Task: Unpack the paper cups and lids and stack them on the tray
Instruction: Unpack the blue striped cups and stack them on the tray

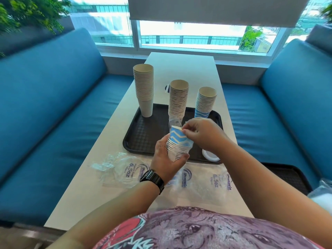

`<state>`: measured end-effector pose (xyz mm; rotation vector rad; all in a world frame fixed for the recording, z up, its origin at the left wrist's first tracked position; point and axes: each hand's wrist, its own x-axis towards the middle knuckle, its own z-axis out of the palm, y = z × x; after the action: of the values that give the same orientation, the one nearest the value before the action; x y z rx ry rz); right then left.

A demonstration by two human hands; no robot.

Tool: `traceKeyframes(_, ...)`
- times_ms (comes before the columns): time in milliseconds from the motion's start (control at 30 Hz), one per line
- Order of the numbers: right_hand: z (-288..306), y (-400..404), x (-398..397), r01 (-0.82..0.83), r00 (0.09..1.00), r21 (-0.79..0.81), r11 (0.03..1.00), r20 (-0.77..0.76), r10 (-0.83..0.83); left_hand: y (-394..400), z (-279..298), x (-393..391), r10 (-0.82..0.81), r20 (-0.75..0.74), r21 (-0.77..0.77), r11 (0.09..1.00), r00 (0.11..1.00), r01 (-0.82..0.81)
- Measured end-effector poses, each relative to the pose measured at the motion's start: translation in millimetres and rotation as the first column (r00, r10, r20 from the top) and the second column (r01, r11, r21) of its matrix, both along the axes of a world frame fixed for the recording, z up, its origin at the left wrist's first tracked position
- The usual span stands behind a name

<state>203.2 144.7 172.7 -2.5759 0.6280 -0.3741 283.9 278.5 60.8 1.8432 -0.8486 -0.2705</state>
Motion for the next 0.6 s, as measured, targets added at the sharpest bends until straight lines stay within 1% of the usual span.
traceKeyframes(100, -1, -8, 1, 0.021, 1.0, 0.014, 1.0, 0.012, -0.021, 0, -2, 1, -0.003, 0.01, -0.009, 1.0, 1.0, 0.003)
traceKeyframes(267, -5, -16, -1, 0.023, 0.998, 0.089, 0.996, -0.06, -0.018, 1, -4, 2, -0.004, -0.003, -0.023, 1.0, 1.0, 0.004)
traceKeyframes(333, -6, -18, -1, 0.021, 0.998, 0.128, 0.992, -0.056, -0.014, 2, -5, 2, -0.006, -0.011, -0.025, 1.0, 1.0, 0.006)
traceKeyframes(400, -3, -19, -3, 0.025, 1.0, 0.175, 0.984, 0.0, -0.026, 2, -5, 2, 0.0, -0.029, -0.025, 1.0, 1.0, -0.001)
traceKeyframes(467, 3, -24, -4, 0.056, 0.995, 0.197, 0.979, 0.073, -0.072, 1, -4, 4, -0.004, -0.038, -0.017, 1.0, 0.999, 0.003)
traceKeyframes(600, 23, -49, -2, 0.14, 0.966, 0.156, 0.978, 0.194, -0.169, 1, -5, 5, 0.002, -0.045, -0.005, 1.0, 0.999, -0.002)
